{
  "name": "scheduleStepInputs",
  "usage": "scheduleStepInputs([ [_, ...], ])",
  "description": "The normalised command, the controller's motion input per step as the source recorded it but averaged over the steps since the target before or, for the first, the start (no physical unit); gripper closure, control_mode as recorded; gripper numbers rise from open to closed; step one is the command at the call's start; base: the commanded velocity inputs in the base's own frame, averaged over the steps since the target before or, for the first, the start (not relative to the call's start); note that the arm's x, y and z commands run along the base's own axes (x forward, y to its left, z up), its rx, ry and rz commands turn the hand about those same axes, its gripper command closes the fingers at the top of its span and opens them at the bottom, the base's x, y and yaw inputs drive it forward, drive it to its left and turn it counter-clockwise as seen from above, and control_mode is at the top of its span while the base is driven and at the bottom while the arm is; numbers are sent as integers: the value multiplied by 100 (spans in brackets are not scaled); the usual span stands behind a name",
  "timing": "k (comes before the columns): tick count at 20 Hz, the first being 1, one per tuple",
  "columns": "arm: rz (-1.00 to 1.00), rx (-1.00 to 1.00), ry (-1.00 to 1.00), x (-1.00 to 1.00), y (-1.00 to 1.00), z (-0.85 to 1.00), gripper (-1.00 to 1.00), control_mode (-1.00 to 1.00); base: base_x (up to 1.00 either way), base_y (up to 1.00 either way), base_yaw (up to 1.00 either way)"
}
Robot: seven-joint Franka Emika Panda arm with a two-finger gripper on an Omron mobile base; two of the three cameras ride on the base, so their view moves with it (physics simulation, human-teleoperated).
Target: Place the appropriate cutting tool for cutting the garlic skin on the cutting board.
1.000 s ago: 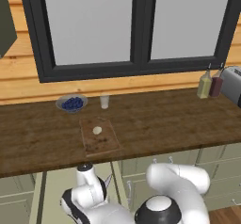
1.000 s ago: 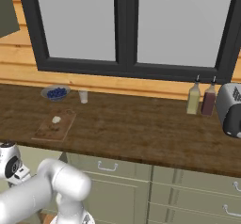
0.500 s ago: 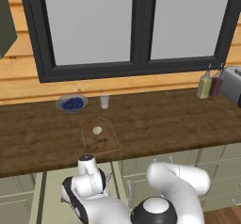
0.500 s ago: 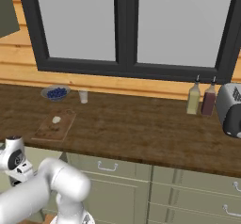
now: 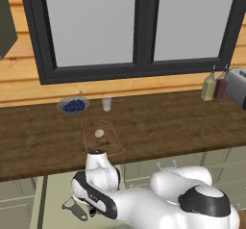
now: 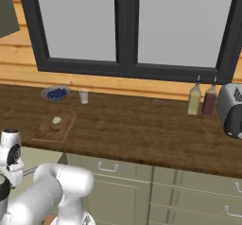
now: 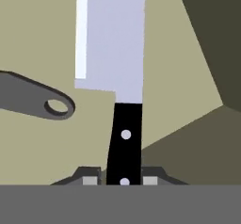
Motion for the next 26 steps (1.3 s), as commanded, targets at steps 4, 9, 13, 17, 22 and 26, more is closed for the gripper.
scheduleStepInputs([
  [4,-23,0,-5,-79,13,78,100,-100,0,0,0],
  [9,-22,0,-12,-70,8,91,100,-100,0,0,0],
  [13,-24,-1,-14,5,19,100,100,-100,0,0,0],
  [17,-18,0,-13,39,23,92,100,-100,0,0,0],
  [22,-2,0,0,76,38,58,100,-100,0,0,0],
  [26,0,0,0,94,23,17,100,-100,0,0,0],
])
